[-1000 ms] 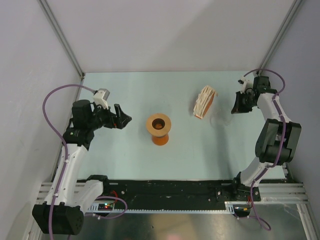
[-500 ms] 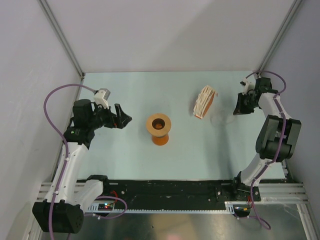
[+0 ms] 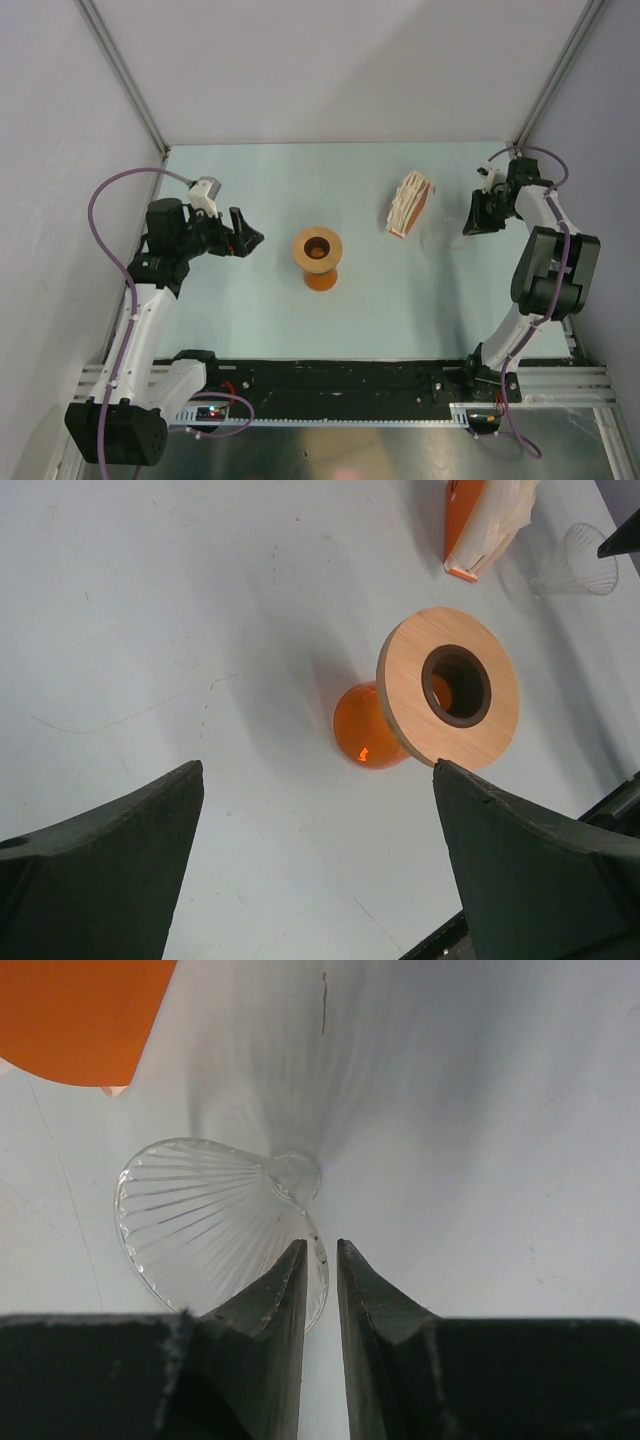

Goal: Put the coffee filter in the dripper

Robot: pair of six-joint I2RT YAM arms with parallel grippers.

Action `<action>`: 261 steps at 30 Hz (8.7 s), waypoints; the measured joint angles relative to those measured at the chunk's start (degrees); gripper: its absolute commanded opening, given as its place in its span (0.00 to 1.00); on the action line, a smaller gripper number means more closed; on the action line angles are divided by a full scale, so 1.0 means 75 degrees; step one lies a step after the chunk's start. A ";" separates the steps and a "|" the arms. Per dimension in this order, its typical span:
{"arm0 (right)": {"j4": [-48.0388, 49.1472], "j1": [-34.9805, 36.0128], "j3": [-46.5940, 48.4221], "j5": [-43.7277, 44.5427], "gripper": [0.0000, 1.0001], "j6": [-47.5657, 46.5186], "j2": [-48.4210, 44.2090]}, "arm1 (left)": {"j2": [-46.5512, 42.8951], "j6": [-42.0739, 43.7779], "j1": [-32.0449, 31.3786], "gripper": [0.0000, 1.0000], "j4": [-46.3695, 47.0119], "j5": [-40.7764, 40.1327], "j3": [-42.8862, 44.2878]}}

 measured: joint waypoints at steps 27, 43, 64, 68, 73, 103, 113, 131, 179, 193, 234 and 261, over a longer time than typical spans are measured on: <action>-0.1005 0.3809 0.1198 -0.1687 0.00 0.0463 -0.3754 | -0.0892 -0.0198 0.0006 1.00 0.0000 -0.0656 0.0000; -0.3031 0.6974 0.5383 0.0163 0.00 0.1061 0.0204 | -0.1052 -0.0493 0.0012 1.00 -0.0012 -0.0737 0.0003; -0.3293 0.6478 0.5843 -0.0603 0.00 0.1993 0.1285 | -0.1003 -0.0595 0.0015 1.00 -0.0015 -0.0446 0.0003; -0.3194 0.6414 0.5840 -0.0635 0.00 0.2081 0.1376 | -0.0848 -0.0618 0.0015 1.00 -0.0015 -0.0227 0.0003; -0.3112 0.6379 0.5677 -0.0662 0.00 0.2148 0.1498 | -0.0516 -0.0743 0.0015 1.00 -0.0015 0.0108 0.0003; -0.2524 0.6347 0.4957 -0.0796 0.00 0.2314 0.1597 | 0.2011 -0.0898 -0.2002 0.65 -0.0041 0.0178 0.1306; -0.2515 0.6411 0.4954 -0.0755 0.00 0.2358 0.1597 | 0.2562 -0.1081 -0.2294 0.46 -0.0015 0.0251 0.1489; -0.2436 0.6487 0.4846 -0.0571 0.00 0.2436 0.1527 | 0.3147 -0.1568 -0.2419 0.06 0.0122 0.0583 0.1632; -0.1303 0.6487 0.3628 -0.0627 0.01 0.2445 0.1005 | 0.3232 -0.1507 -0.2416 0.19 0.0659 0.0466 0.1233; -0.1282 0.6519 0.3634 -0.0603 0.28 0.2410 0.1037 | 0.3212 -0.1207 -0.2532 0.42 0.0638 0.0134 0.1233; -0.0641 0.3958 0.1125 0.0755 0.58 0.1938 -0.2515 | 0.0420 -0.0391 -0.2355 1.00 -0.0102 -0.1594 0.2250; 0.0694 0.4377 0.0921 0.3835 0.37 0.4164 -0.0434 | 0.0560 -0.0466 -0.2337 1.00 -0.0280 -0.1731 0.2002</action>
